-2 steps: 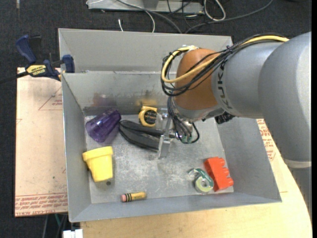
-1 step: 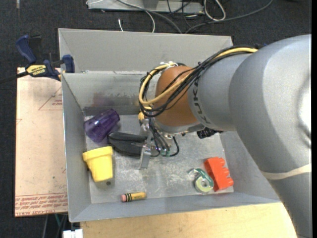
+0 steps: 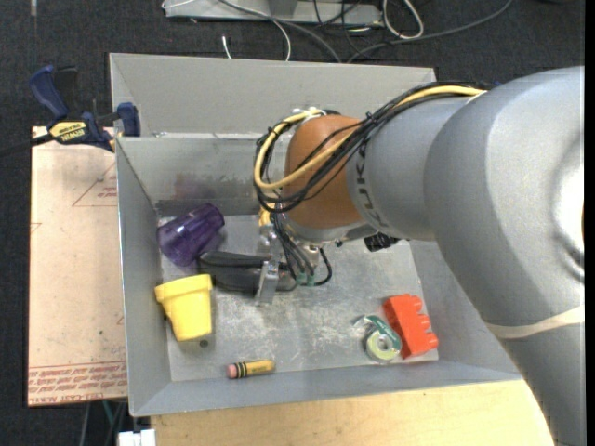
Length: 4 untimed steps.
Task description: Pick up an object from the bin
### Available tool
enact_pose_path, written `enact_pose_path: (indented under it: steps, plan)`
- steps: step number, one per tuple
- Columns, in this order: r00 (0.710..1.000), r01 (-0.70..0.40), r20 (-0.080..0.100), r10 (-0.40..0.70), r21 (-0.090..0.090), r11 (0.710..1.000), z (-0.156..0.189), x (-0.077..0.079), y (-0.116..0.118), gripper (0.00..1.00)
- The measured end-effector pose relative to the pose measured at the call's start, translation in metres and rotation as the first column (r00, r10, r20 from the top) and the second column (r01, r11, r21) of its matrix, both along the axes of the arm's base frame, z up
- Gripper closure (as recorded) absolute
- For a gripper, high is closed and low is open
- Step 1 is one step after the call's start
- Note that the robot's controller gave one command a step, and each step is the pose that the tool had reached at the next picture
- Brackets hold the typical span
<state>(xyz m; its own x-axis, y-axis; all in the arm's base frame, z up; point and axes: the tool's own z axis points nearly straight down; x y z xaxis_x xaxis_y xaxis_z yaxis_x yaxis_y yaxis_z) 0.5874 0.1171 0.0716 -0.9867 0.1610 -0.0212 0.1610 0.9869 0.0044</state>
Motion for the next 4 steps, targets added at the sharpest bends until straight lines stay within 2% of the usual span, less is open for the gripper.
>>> enact_pose_path:
  steps: [1, 2, 3, 4]
  plan:
    - [1.000, 0.000, 0.000, 0.000, 0.000, 1.000, 0.000, 0.000, 0.000, 1.00]
    - [1.000, -0.001, -0.011, 0.001, -0.002, 1.000, 0.036, -0.004, -0.001, 1.00]
    - [1.000, -0.001, -0.002, 0.001, 0.000, 1.000, 0.066, -0.001, 0.000, 1.00]
    - [1.000, -0.002, -0.007, 0.002, -0.001, 1.000, 0.090, -0.002, 0.000, 1.00]
